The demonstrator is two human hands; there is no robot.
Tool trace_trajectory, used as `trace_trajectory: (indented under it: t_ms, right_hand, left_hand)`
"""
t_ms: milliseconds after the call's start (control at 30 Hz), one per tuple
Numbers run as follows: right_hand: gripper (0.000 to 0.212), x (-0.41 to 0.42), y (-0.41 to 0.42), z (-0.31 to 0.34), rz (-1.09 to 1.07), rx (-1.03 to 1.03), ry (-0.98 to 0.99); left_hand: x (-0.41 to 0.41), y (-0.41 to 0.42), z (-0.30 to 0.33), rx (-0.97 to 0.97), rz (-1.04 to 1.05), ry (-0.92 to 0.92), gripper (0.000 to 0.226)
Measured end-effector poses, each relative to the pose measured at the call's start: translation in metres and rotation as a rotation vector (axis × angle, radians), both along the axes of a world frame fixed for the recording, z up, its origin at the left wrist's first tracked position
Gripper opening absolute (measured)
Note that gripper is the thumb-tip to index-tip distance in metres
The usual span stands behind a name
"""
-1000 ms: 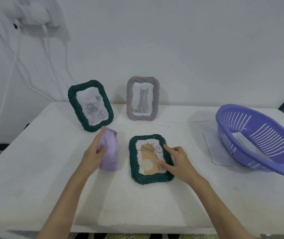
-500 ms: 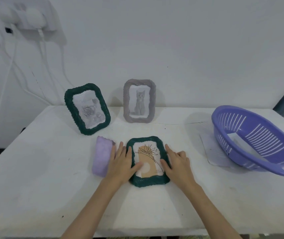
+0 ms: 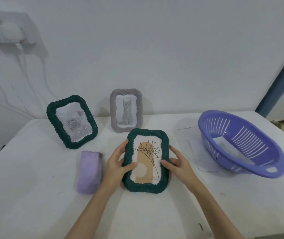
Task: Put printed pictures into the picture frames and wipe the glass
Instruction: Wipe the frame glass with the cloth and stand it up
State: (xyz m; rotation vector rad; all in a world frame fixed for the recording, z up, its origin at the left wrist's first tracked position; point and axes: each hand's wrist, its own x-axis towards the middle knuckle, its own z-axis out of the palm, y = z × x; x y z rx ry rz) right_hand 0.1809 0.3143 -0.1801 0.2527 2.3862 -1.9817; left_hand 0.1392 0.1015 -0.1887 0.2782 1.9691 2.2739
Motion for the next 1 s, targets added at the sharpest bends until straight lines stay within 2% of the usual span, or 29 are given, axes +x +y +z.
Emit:
trace_trajectory:
  t_ms: [100, 433, 667, 900, 1000]
  right_hand:
    - [0.062, -0.004, 0.002, 0.01, 0.015, -0.095, 0.018]
    - [0.072, -0.008, 0.009, 0.039, 0.035, -0.074, 0.245]
    - [0.071, -0.014, 0.015, 0.054, 0.079, -0.14, 0.298]
    - [0.086, -0.032, 0.024, 0.051, 0.025, -0.147, 0.398]
    - [0.089, -0.043, 0.033, 0.052, 0.062, -0.14, 0.428]
  left_hand:
    - [-0.006, 0.003, 0.007, 0.042, -0.034, -0.005, 0.078]
    - [-0.018, 0.014, 0.025, 0.17, -0.062, 0.038, 0.076]
    - [-0.029, 0.03, 0.032, 0.244, -0.068, 0.07, 0.074]
    - [-0.044, 0.041, 0.029, 0.248, -0.091, 0.083, 0.074]
    - [-0.054, 0.043, 0.03, 0.175, -0.101, 0.085, 0.08]
